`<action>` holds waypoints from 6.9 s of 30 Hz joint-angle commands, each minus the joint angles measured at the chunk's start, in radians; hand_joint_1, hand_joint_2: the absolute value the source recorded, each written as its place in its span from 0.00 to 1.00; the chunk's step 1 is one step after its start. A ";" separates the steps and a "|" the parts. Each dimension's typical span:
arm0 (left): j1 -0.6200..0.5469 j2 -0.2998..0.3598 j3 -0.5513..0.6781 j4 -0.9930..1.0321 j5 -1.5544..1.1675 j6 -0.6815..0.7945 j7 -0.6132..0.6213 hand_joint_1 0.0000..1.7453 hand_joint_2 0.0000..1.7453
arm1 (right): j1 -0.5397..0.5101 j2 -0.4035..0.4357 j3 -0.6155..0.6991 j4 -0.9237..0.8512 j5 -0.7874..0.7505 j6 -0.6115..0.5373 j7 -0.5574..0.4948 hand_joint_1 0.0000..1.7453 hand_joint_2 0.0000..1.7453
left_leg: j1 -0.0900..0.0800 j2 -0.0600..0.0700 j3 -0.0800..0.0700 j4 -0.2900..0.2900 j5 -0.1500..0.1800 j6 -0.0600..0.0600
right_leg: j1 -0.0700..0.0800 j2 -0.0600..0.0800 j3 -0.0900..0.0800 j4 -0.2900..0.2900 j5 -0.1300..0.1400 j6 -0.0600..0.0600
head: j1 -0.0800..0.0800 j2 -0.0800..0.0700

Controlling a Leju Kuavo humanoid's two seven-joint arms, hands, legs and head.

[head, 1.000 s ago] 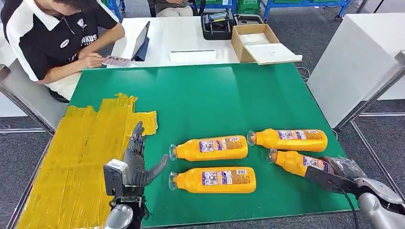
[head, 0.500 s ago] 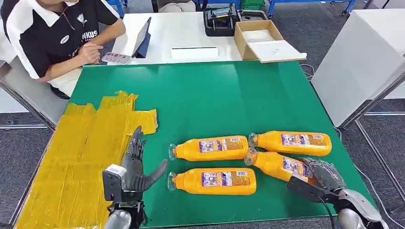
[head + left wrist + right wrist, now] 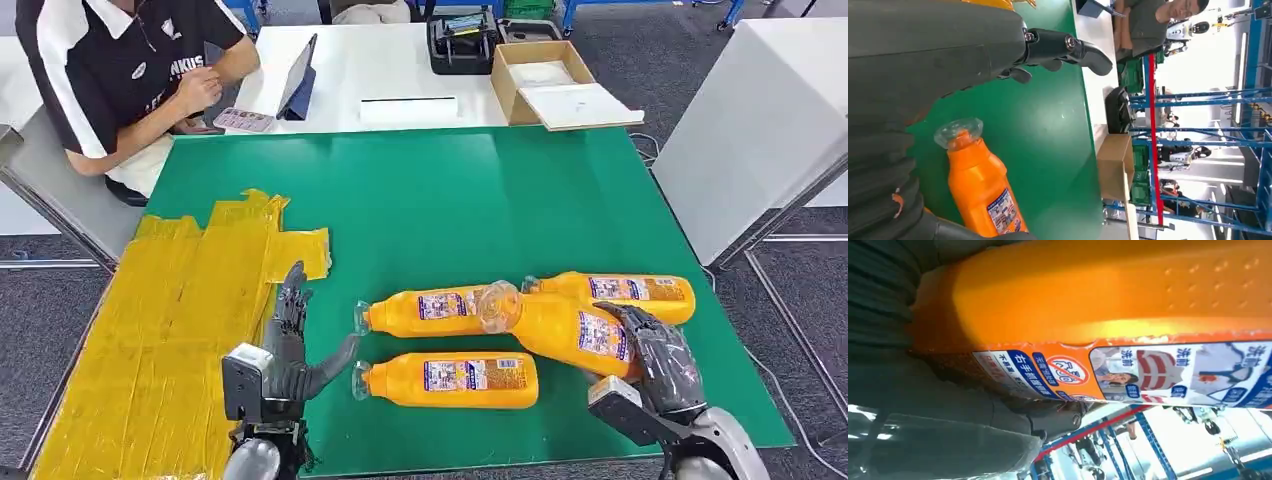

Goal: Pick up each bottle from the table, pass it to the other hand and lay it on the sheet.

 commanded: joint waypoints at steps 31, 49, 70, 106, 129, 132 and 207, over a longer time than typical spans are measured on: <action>-0.134 0.059 -0.343 -0.241 -0.141 -0.029 0.180 0.00 1.00 | -0.447 0.586 0.202 0.525 -0.218 -0.624 -0.299 1.00 1.00 | 0.001 0.002 -0.003 0.000 0.008 -0.008 | 0.001 -0.001 -0.005 0.003 0.004 -0.006 | 0.000 0.000; -0.212 0.033 -0.372 -0.206 -0.134 -0.035 0.203 0.00 1.00 | -0.485 0.604 0.276 0.628 -0.155 -0.624 -0.299 1.00 1.00 | 0.001 0.000 -0.005 0.000 0.009 -0.008 | 0.000 -0.004 -0.006 0.003 0.003 -0.006 | 0.000 0.000; -0.255 0.010 -0.377 -0.137 -0.096 -0.062 0.206 0.00 1.00 | -0.521 0.583 0.650 0.797 -0.283 -0.612 -0.299 1.00 1.00 | 0.001 0.000 -0.004 -0.001 0.009 -0.010 | 0.000 -0.004 -0.005 0.002 0.002 -0.006 | 0.000 0.000; -0.325 -0.014 -0.354 0.002 -0.018 -0.063 0.193 0.88 1.00 | -0.508 0.626 0.447 0.915 0.323 -0.624 -0.299 1.00 1.00 | 0.001 -0.003 -0.007 0.000 0.010 -0.011 | 0.001 -0.007 -0.008 0.004 0.002 -0.007 | 0.001 0.000; -0.339 -0.005 -0.345 0.052 0.032 -0.056 0.160 1.00 1.00 | -0.512 0.618 0.441 0.877 0.123 -0.624 -0.299 1.00 1.00 | 0.001 -0.002 -0.006 0.000 0.010 -0.011 | 0.000 -0.006 -0.008 0.003 0.002 -0.006 | 0.000 0.000; -0.329 -0.002 -0.333 0.025 0.032 -0.053 0.159 1.00 1.00 | -0.519 0.616 0.448 0.862 0.045 -0.624 -0.299 1.00 1.00 | 0.002 -0.001 -0.008 0.000 0.011 -0.010 | 0.001 -0.003 -0.010 0.003 0.004 -0.007 | 0.000 0.000; -0.026 0.010 0.230 -0.242 -0.068 0.418 -0.114 1.00 1.00 | 0.048 0.354 0.392 -0.460 -0.043 -0.624 -0.299 0.00 1.00 | 0.003 0.000 -0.010 0.000 0.010 -0.013 | 0.002 -0.003 -0.012 0.003 0.005 -0.009 | 0.000 0.000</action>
